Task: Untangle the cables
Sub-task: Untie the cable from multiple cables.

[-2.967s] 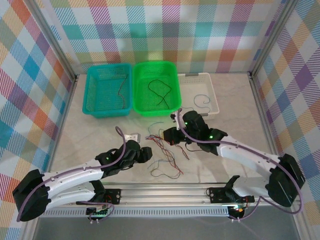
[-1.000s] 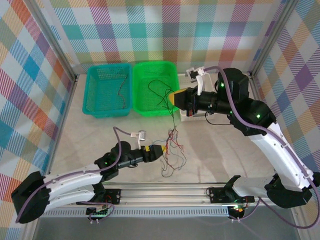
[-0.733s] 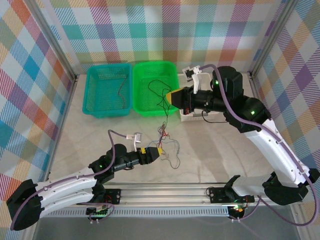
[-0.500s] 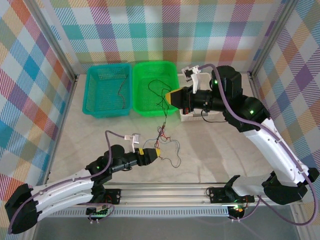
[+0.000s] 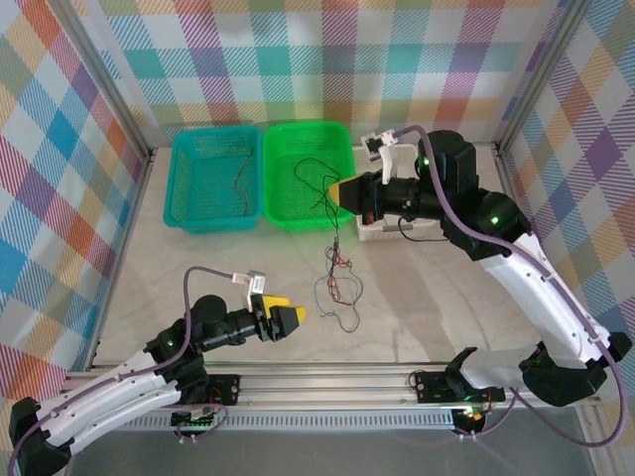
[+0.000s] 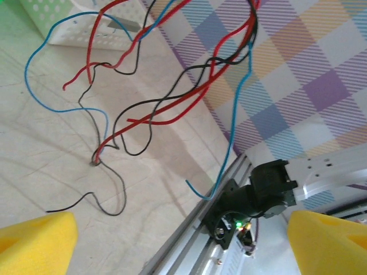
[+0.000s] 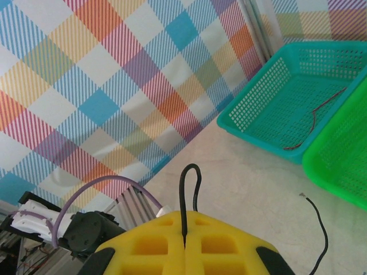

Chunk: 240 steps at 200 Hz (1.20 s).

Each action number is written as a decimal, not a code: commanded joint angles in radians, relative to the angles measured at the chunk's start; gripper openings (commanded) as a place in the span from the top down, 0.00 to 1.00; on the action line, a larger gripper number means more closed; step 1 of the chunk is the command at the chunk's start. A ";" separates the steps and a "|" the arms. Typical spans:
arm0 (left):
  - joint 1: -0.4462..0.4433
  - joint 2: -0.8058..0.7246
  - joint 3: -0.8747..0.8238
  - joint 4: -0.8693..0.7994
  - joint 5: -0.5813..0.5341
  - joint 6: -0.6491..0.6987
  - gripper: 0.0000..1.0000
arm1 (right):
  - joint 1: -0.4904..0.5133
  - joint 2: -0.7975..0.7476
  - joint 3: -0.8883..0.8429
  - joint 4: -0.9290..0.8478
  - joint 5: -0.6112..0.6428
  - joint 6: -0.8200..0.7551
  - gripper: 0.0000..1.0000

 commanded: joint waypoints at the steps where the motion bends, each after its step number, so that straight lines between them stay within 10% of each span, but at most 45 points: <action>1: 0.000 0.055 0.046 -0.001 -0.008 0.056 0.06 | -0.004 -0.017 -0.013 0.046 -0.050 0.018 1.00; 114: -0.001 0.296 0.145 0.199 0.032 0.041 0.08 | -0.004 -0.002 -0.055 0.079 -0.093 0.048 1.00; 177: -0.001 0.346 0.141 0.208 0.011 0.018 1.00 | -0.005 -0.003 -0.046 0.063 -0.077 0.044 1.00; 213: 0.004 0.227 0.187 0.013 -0.126 0.018 1.00 | -0.033 -0.041 -0.055 0.007 0.048 0.036 1.00; 240: 0.041 0.074 0.283 -0.295 -0.243 0.003 1.00 | -0.250 -0.115 -0.141 0.011 0.039 0.149 1.00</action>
